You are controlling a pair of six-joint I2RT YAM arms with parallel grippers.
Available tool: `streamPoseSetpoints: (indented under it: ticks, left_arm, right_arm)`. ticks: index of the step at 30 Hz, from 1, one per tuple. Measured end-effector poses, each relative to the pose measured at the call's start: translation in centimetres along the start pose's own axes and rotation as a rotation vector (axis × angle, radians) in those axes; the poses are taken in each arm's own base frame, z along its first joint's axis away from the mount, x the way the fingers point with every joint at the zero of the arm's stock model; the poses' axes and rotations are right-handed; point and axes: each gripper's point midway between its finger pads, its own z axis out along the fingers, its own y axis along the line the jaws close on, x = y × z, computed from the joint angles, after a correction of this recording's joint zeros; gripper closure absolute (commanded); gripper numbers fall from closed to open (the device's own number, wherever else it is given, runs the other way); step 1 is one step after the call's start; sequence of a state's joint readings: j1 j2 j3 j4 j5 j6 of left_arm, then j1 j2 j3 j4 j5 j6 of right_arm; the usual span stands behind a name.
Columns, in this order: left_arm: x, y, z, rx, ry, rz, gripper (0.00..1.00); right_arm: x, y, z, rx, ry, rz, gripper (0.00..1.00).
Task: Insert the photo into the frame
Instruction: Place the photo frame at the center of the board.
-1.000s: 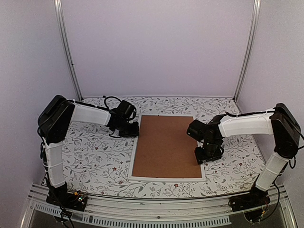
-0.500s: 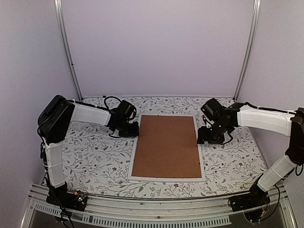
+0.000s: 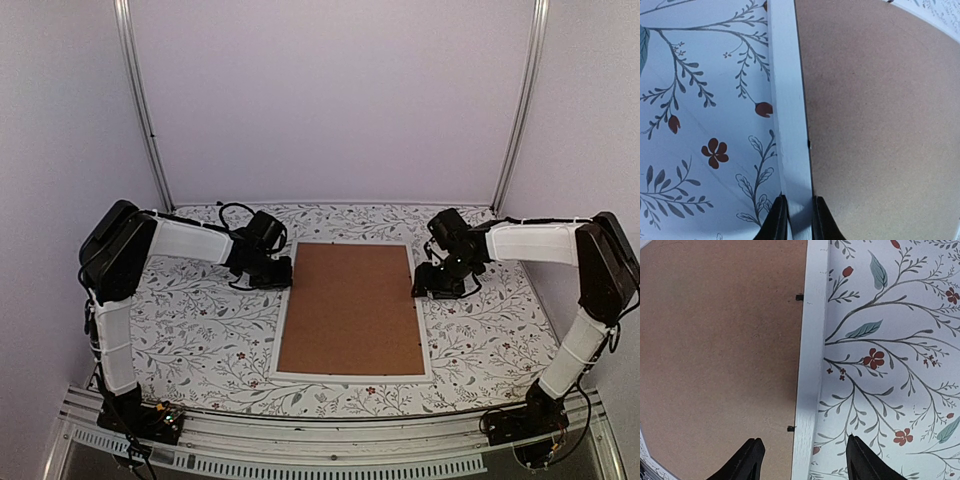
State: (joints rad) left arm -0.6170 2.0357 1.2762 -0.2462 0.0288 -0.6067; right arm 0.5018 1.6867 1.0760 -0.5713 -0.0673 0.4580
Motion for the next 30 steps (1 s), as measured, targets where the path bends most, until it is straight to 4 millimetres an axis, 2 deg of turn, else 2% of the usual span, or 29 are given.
streamPoseSetpoints:
  ticks: [9, 16, 21, 25, 30]
  left_arm:
    - [0.0, 0.0, 0.0, 0.0, 0.001, 0.0, 1.0]
    - [0.0, 0.0, 0.0, 0.0, 0.001, 0.0, 1.0]
    - [0.4, 0.0, -0.2, -0.001, 0.004, -0.004, 1.0]
    - [1.2, 0.1, -0.8, -0.005, 0.016, -0.013, 0.96]
    - [2.4, 0.1, -1.4, -0.005, 0.029, -0.028, 0.85]
  right_arm:
    - [-1.0, -2.4, 3.6, 0.007, 0.026, 0.023, 0.46]
    - [-2.2, -1.4, 4.4, -0.04, 0.009, 0.003, 0.5]
    - [-2.5, -1.3, 4.6, -0.048, 0.0, -0.004, 0.57]
    - [-2.4, -1.3, 4.6, -0.049, 0.0, -0.007, 0.66]
    - [-2.3, -1.1, 4.6, -0.055, 0.001, -0.016, 0.74]
